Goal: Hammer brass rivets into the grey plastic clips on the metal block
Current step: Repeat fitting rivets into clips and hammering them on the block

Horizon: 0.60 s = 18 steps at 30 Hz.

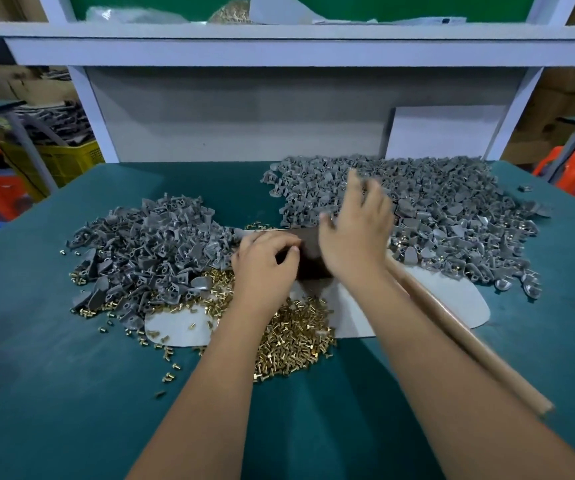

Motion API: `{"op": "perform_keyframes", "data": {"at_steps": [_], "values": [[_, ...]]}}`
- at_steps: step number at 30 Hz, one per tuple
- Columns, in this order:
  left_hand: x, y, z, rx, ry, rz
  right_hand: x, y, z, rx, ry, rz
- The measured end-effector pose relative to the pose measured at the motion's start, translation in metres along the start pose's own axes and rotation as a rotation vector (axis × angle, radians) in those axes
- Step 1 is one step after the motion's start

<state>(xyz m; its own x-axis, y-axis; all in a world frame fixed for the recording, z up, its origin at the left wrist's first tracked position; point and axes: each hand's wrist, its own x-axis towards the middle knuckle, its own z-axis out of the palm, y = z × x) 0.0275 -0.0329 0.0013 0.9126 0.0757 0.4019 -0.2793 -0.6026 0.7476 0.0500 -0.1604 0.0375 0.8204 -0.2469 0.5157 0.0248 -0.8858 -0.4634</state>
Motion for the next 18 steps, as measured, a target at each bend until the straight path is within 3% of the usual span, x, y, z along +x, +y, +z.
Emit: {"op": "perform_keyframes", "data": {"at_steps": [4,6,9,13,18], "values": [[0.003,-0.001,-0.004,-0.019,0.009,0.014,-0.044,-0.027,0.015,0.164,0.033,-0.183],[0.006,-0.004,-0.014,-0.002,0.11,-0.055,-0.056,-0.029,0.014,0.206,0.026,-0.282],[0.009,-0.014,-0.032,0.256,0.209,-0.111,-0.064,-0.029,0.009,0.26,-0.062,-0.42],[0.005,-0.023,-0.043,0.572,-0.006,-0.225,-0.077,-0.031,0.01,0.122,-0.246,-0.532],[0.004,-0.027,-0.042,0.554,0.045,-0.209,-0.079,-0.034,0.016,-0.075,-0.316,-0.591]]}}
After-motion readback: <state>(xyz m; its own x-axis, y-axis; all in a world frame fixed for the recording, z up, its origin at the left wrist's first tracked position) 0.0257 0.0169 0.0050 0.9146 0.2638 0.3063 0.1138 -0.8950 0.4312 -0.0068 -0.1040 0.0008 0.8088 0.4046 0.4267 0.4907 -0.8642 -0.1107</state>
